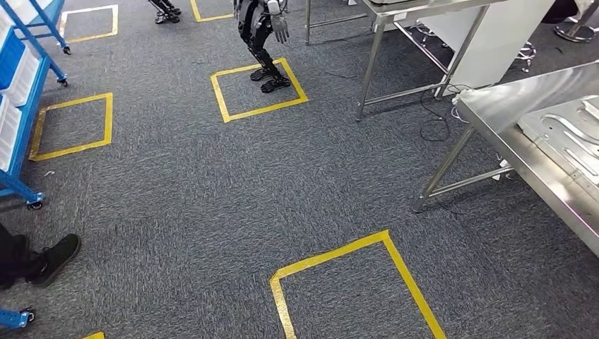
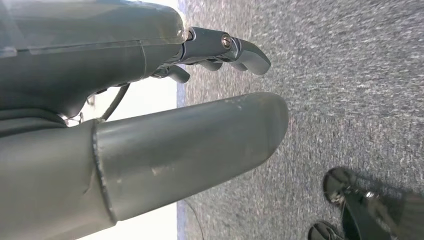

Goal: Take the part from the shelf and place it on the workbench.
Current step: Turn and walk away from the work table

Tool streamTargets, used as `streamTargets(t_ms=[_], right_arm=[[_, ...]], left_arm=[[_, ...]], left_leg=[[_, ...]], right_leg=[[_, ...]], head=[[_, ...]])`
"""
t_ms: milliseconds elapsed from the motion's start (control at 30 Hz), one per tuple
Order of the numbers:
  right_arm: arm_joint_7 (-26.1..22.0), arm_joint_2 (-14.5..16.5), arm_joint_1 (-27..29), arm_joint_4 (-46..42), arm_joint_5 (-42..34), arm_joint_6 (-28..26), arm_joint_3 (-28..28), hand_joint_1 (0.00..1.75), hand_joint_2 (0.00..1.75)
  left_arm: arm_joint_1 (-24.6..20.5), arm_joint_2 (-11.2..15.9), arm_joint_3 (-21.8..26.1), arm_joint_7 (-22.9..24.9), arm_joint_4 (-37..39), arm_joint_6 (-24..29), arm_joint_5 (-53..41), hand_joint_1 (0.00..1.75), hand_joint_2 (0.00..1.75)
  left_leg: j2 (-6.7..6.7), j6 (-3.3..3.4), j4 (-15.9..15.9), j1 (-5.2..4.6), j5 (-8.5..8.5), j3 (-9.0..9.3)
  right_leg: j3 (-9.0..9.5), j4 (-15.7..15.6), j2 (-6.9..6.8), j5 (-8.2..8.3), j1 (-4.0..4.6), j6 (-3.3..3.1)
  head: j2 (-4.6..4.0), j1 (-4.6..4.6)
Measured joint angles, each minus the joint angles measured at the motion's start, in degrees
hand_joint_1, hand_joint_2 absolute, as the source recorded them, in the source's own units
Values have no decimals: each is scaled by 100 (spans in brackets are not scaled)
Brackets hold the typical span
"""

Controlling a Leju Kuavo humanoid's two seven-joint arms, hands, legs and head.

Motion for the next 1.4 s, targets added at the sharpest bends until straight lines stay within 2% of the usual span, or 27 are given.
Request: streamTargets(t_ms=[67,133,167,233,300,333,367,400,433,500,567,633,667,733,800,833,867,900,967,1000,1067,1100,1167,1233,1300,1367,1400], right_arm=[[0,-1,-6,0,24,1,0,0,0],[0,-2,-27,-2,44,1,0,0,0],[0,-2,-37,-2,48,1,0,0,0],[-1,-3,-38,-3,50,3,0,0,0],[-2,-6,-22,-2,50,10,0,0,0],[-2,-8,-16,-2,50,13,0,0,0],[-2,-9,-13,-2,50,15,0,0,0],[-2,-11,-13,-2,50,16,1,0,0],[-1,-13,-10,-2,50,16,1,0,0],[0,-21,5,1,50,15,2,0,0],[-1,-27,9,4,50,14,2,0,0],[-1,-27,-14,5,50,14,2,0,0],[-1,-27,-25,4,50,15,2,0,0],[-1,-25,-21,3,50,16,2,0,0],[-2,-24,-2,4,50,23,2,0,0],[0,-25,4,4,50,27,2,0,0],[3,-25,6,4,50,33,2,0,0],[7,-25,5,4,50,39,2,0,0],[13,-24,-3,4,54,64,2,0,0],[13,-23,-5,4,57,76,2,0,0],[13,-23,-7,4,65,92,2,0,0],[12,-23,-13,4,70,95,2,0,0],[10,-24,-36,2,90,103,2,0,0],[6,-25,-41,-1,129,113,2,0,0],[2,-26,-28,-2,163,127,2,0,0],[2,-26,-19,-2,180,140,2,0,0],[2,-26,-19,-2,189,145,2,0,0]], left_arm=[[-15,-2,0,0,0,6,0,0,0],[-11,-2,0,4,0,11,0,0,0],[-5,-2,0,6,0,14,1,0,0],[-9,-3,0,9,0,16,2,0,0],[-16,-3,0,11,0,17,2,0,0],[-17,-1,0,13,0,18,2,0,0],[-15,0,0,13,0,18,2,0,0],[-14,1,0,13,0,18,2,0,0],[-13,2,0,13,0,18,2,0,0],[-13,-2,0,14,0,17,2,0,0],[-10,-6,1,15,0,17,1,0,0],[4,-7,2,15,0,18,1,0,0],[12,-5,2,15,0,18,1,0,0],[9,-6,1,16,0,18,2,0,0],[-7,-9,0,16,0,19,2,0,0],[-10,-9,0,16,0,19,1,0,0],[-8,-9,0,18,0,20,-1,0,0],[-3,-8,0,24,0,20,-5,0,0],[5,-7,0,38,0,22,-13,0,0],[0,-7,0,45,0,23,-17,0,0],[-17,-7,0,53,0,25,-21,0,0],[-19,-7,0,57,0,25,-21,0,0],[-9,-5,0,62,0,29,-19,0,0],[-11,-4,1,68,0,37,-11,0,0],[-25,-2,1,72,0,45,-3,0,0],[-31,7,0,79,0,53,-1,0,0],[-30,12,0,84,0,54,-1,0,0]], left_leg=[[168,51,-317,-32,50,163],[63,107,-339,-45,69,156],[-2,138,-363,-40,85,162],[-128,207,-406,-22,122,180],[-246,252,-410,-28,139,160],[-319,262,-406,-35,141,152],[-398,267,-399,-41,142,149],[-488,266,-389,-43,141,151],[-575,261,-376,-43,138,156],[-732,231,-331,-42,120,143],[-850,172,-299,-43,115,101],[-951,94,-318,-35,136,68],[-943,64,-305,-29,129,56],[-730,22,-42,-32,-46,-70],[-448,-7,634,-32,-417,-388],[-390,-24,989,-26,-571,-556],[-360,-36,1213,-23,-635,-657],[-339,-41,1242,-21,-593,-658],[-228,-24,657,-24,-255,-327],[-79,3,257,-43,-113,-111],[126,71,-248,-82,24,153],[144,101,-300,-103,11,165],[11,160,-340,-92,41,167],[-113,229,-406,-59,88,203],[-237,276,-432,-49,118,211],[-380,288,-430,-54,122,206],[-463,288,-426,-55,121,211]], right_leg=[[29,10,-102,-31,26,61],[61,7,-198,-54,32,127],[73,31,-160,-90,16,165],[-51,346,126,-326,-17,221],[-411,1076,426,-698,-30,232],[-596,1424,476,-813,-31,231],[-712,1620,496,-821,-31,228],[-728,1599,511,-709,-32,222],[-636,1354,541,-501,-35,210],[-336,602,750,-94,-45,180],[-191,197,905,42,-40,140],[-185,159,835,46,-24,80],[-169,133,770,62,-26,41],[-138,68,626,93,-35,-44],[-131,47,470,92,-11,-98],[-134,50,387,85,1,-110],[-134,53,309,78,10,-115],[-131,58,235,69,14,-115],[-112,72,103,43,18,-97],[-98,82,44,22,28,-77],[-72,100,-63,-17,54,-24],[-58,98,-113,-29,63,3],[-22,92,-177,-52,58,60],[-78,292,44,-213,37,118],[-375,932,379,-571,13,150],[-718,1592,488,-804,2,162],[-783,1684,499,-757,-4,166]], head=[[0,1],[0,2],[0,3],[0,4],[0,3],[0,3],[0,3],[0,3],[0,3],[0,3],[0,3],[0,3],[0,2],[0,1],[0,0],[0,1],[0,1],[0,1],[0,1],[0,1],[0,3],[0,3],[0,2],[0,3],[0,5],[0,5],[0,4]])
